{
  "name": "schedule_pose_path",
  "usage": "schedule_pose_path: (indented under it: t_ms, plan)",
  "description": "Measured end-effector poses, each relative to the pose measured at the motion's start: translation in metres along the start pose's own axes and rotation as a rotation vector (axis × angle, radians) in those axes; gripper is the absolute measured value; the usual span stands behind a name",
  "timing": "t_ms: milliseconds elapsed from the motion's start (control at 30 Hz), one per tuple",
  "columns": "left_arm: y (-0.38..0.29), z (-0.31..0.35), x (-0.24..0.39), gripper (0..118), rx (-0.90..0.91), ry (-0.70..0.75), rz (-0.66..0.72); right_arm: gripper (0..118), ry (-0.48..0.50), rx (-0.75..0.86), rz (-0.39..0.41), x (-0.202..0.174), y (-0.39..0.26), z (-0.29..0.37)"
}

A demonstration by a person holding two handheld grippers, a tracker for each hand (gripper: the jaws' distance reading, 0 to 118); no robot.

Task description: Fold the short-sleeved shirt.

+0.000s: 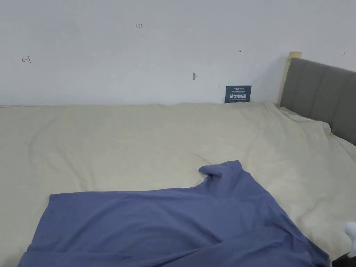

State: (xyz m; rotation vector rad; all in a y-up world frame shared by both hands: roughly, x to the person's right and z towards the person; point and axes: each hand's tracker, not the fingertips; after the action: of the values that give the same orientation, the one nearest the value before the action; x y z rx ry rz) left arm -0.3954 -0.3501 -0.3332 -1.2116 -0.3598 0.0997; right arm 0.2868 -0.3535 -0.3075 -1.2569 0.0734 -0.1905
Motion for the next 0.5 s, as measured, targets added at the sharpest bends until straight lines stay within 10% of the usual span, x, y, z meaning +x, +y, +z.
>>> schedule_pose_path:
  t_ms: [67,133,167,233,267,500]
  plan:
    - [-0.002,-0.006,-0.004,7,-0.005,0.0,0.004,17,0.013,-0.006,-0.021,0.003,-0.001,-0.008]
    - [-0.005,-0.005,0.002,13,0.014,0.019,0.011,71,-0.038,-0.011,-0.039,0.002,-0.004,-0.011]
    - [-0.006,-0.003,0.003,31,0.036,0.042,0.012,83,-0.045,-0.006,-0.046,0.004,-0.005,-0.009]
    - [-0.008,0.001,0.005,105,0.07,0.099,0.008,83,-0.04,0.014,-0.067,0.009,-0.005,-0.001]
    - [-0.008,0.003,0.003,118,0.073,0.14,-0.001,83,-0.036,0.036,-0.11,0.011,-0.005,0.004]
    - [-0.014,0.048,0.01,113,0.277,0.032,0.073,75,0.259,0.336,-0.269,-0.014,-0.008,0.063]
